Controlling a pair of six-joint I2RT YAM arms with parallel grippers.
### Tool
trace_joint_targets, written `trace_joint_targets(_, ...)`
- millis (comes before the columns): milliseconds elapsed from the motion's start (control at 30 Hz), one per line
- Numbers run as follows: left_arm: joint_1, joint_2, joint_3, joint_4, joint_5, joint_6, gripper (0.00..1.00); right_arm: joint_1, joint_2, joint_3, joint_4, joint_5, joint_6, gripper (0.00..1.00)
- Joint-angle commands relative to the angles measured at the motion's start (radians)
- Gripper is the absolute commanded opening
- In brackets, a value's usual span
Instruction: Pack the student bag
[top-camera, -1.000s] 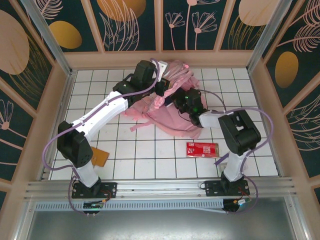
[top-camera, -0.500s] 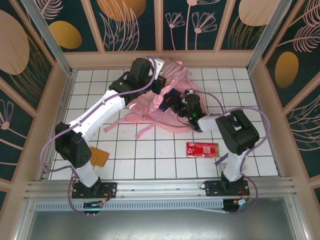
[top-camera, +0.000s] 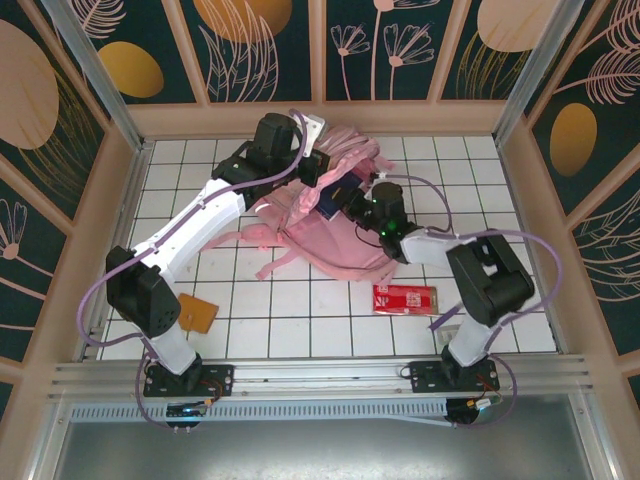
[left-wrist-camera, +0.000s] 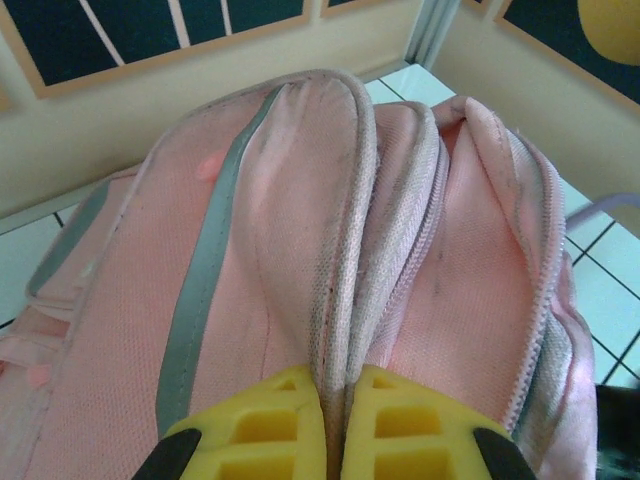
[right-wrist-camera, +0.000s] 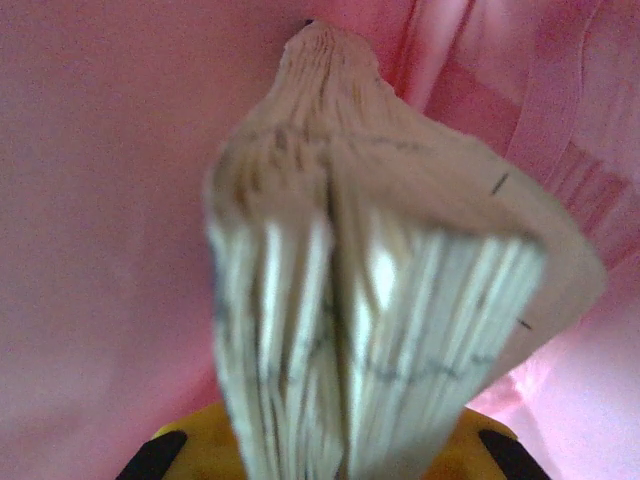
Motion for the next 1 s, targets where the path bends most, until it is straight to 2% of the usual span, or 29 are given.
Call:
trace_joint_targets(0, 0.001, -0.080, 0.017, 0.185, 0.082, -0.017, 0.00, 0.013, 0.114, 0.095, 0.107, 0.066, 0.016, 0.00)
trace_joint_targets(133, 0.001, -0.069, 0.028, 0.178, 0.112, 0.004, 0.00, 0.015, 0.282, 0.241, 0.121, -0.005, -0.003, 0.01)
trace_joint_targets(233, 0.002, -0.066, 0.030, 0.179, 0.108, 0.008, 0.00, 0.011, 0.344, 0.266, 0.113, -0.001, 0.033, 0.05)
trace_joint_targets(300, 0.004, -0.065, 0.022, 0.186, 0.096, 0.010, 0.00, 0.002, 0.360, 0.266, 0.072, 0.012, 0.078, 0.27)
trace_joint_targets(367, 0.005, -0.059, 0.011, 0.190, 0.073, 0.008, 0.00, -0.004, 0.345, 0.237, 0.062, 0.017, 0.123, 0.42)
trace_joint_targets(467, 0.014, -0.052, 0.002, 0.182, 0.032, -0.003, 0.00, -0.004, 0.263, 0.189, -0.045, 0.056, 0.180, 0.56)
trace_joint_targets(633, 0.033, -0.049, -0.061, 0.215, -0.032, -0.010, 0.00, 0.012, 0.084, 0.120, -0.290, 0.083, 0.301, 0.69)
trace_joint_targets(733, 0.048, -0.049, -0.109, 0.247, -0.055, -0.018, 0.00, 0.019, -0.018, 0.082, -0.437, 0.101, 0.309, 0.71)
trace_joint_targets(833, 0.050, -0.043, -0.145, 0.253, -0.080, 0.007, 0.00, 0.019, -0.126, 0.004, -0.495, 0.095, 0.295, 0.72)
trace_joint_targets(967, 0.054, -0.040, -0.192, 0.256, -0.041, 0.050, 0.00, 0.006, -0.280, -0.051, -0.675, 0.144, 0.157, 0.71)
